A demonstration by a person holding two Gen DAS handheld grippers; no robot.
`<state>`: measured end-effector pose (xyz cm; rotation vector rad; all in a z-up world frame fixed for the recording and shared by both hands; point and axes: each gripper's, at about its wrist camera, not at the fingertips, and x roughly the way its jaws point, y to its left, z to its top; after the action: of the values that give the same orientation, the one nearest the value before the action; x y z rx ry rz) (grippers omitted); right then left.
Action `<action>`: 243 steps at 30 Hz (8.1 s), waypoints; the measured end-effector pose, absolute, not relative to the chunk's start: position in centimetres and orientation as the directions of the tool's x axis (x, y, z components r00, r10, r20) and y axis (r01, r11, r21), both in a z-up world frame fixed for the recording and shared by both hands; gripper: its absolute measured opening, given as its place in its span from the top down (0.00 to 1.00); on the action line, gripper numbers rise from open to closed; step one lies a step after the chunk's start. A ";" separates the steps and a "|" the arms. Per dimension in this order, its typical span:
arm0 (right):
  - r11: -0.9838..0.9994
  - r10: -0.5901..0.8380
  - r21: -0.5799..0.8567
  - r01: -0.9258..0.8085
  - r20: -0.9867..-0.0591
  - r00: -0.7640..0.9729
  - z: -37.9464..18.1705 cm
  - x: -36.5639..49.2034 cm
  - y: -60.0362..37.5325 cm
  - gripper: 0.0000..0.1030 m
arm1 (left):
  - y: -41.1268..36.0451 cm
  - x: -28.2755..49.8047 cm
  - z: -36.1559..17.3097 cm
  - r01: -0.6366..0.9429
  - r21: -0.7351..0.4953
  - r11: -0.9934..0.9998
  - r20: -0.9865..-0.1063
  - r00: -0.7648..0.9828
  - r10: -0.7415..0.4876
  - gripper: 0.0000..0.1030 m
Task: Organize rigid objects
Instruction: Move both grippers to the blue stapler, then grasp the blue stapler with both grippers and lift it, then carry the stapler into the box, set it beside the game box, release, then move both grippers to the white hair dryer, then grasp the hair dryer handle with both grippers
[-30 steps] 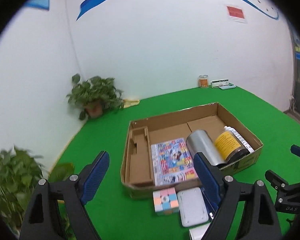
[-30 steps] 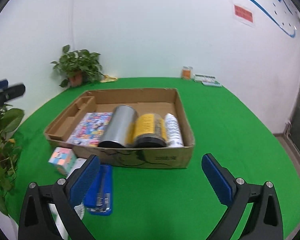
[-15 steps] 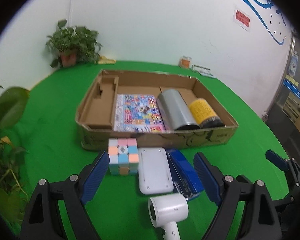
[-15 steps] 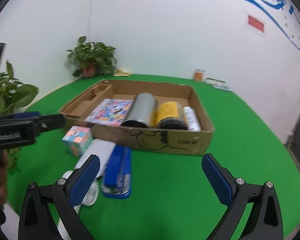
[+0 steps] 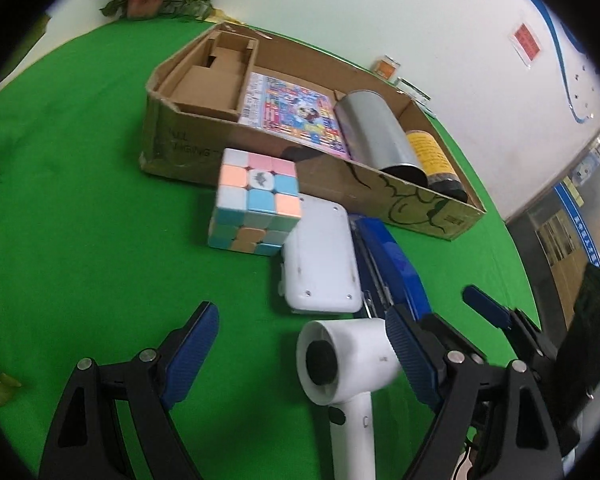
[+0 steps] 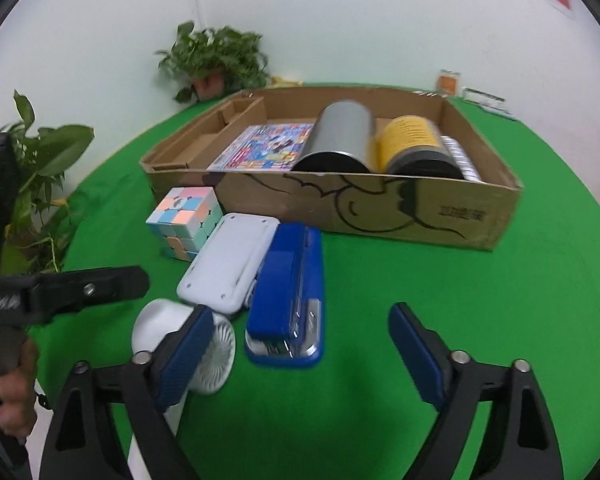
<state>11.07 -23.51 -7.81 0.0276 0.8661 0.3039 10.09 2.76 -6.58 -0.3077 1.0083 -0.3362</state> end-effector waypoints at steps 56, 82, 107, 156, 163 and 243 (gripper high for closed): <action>0.850 0.495 0.524 -0.056 -0.757 0.428 -12.7 3.9 -33.6 0.45 | -12.8 10.1 -6.5 0.297 -0.604 0.740 -0.757 0.080 -0.649 0.17; 0.874 0.451 0.475 -0.101 -0.717 0.532 -8.8 4.8 -31.6 0.47 | -14.0 10.3 -4.8 0.366 -0.547 0.753 -0.768 0.141 -0.625 0.47; 0.889 0.457 0.320 -0.328 -0.666 0.590 1.5 20.5 -15.2 0.47 | 1.4 22.1 3.8 0.357 -0.544 0.759 -0.637 0.412 -0.651 0.50; 0.968 0.197 0.088 -0.236 -0.849 0.491 -6.9 30.1 -7.6 0.48 | 11.3 27.8 -0.7 0.197 -0.542 0.817 -0.680 0.470 -0.564 0.49; 0.938 0.328 0.224 -0.263 -0.817 0.474 -5.9 29.4 -9.3 0.31 | 12.0 26.3 -0.8 0.202 -0.460 0.865 -0.691 0.531 -0.491 0.49; 0.891 0.429 0.275 -0.360 -0.771 0.470 -10.1 2.4 -18.8 0.72 | -1.5 9.2 -10.5 0.245 -0.589 0.770 -0.765 0.135 -0.629 0.70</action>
<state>2.45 -18.83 -10.08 0.0779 0.9671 0.4839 9.21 -1.47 -10.51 -0.3600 1.2888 -0.6529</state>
